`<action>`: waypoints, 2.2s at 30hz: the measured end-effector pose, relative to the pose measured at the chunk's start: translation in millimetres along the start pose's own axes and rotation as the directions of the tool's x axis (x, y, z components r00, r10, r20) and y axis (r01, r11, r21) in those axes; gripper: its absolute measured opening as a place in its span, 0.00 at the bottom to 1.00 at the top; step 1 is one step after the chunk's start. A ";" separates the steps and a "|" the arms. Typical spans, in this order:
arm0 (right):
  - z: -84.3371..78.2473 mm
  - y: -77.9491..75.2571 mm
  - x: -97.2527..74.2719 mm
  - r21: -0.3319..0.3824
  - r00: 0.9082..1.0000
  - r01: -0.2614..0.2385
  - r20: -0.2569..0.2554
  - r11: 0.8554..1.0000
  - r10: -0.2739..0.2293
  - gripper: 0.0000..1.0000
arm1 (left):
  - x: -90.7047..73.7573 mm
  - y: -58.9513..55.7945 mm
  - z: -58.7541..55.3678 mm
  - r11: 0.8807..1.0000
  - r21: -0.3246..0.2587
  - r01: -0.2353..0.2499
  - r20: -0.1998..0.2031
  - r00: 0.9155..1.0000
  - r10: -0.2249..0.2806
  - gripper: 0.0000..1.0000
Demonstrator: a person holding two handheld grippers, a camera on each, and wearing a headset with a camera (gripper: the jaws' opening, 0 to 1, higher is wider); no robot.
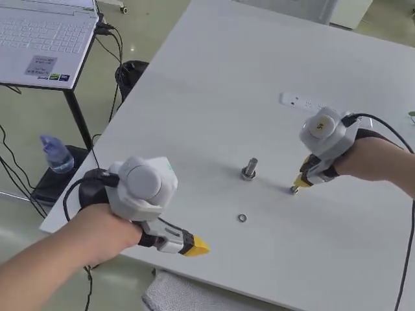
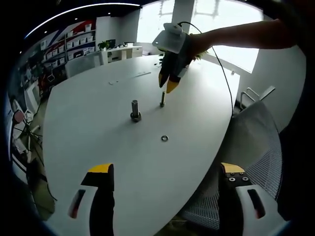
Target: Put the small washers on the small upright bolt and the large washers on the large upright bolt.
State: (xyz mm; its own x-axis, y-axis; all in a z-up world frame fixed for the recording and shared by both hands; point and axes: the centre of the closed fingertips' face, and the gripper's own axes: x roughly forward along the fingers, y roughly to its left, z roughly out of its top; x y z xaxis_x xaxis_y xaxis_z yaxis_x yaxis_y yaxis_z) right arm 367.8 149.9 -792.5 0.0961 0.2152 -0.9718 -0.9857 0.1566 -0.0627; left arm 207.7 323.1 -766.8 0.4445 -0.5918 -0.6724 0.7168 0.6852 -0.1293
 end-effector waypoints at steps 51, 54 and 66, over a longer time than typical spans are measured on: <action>27.1 96.4 43.1 0.002 0.985 -0.116 0.127 0.993 0.115 0.32 | 10.4 -4.6 -0.7 1.000 0.017 0.023 0.016 1.000 -0.023 0.88; 30.4 99.4 47.5 -0.002 0.986 -0.115 0.124 0.993 0.114 0.32 | 10.4 -3.5 -0.6 1.000 0.018 0.022 0.015 1.000 -0.023 0.88; 47.1 101.1 69.0 0.019 0.984 -0.116 0.138 0.993 0.112 0.30 | 12.1 -3.3 -3.1 0.999 0.029 0.033 0.006 0.999 -0.033 0.86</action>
State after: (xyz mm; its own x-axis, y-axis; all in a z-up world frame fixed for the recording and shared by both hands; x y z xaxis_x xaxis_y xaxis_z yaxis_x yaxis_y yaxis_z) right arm 281.2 225.9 -855.2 0.0031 0.3626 -0.9319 -0.9874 0.1485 0.0545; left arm 209.0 315.0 -776.7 0.4239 -0.6168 -0.6633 0.7463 0.6528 -0.1301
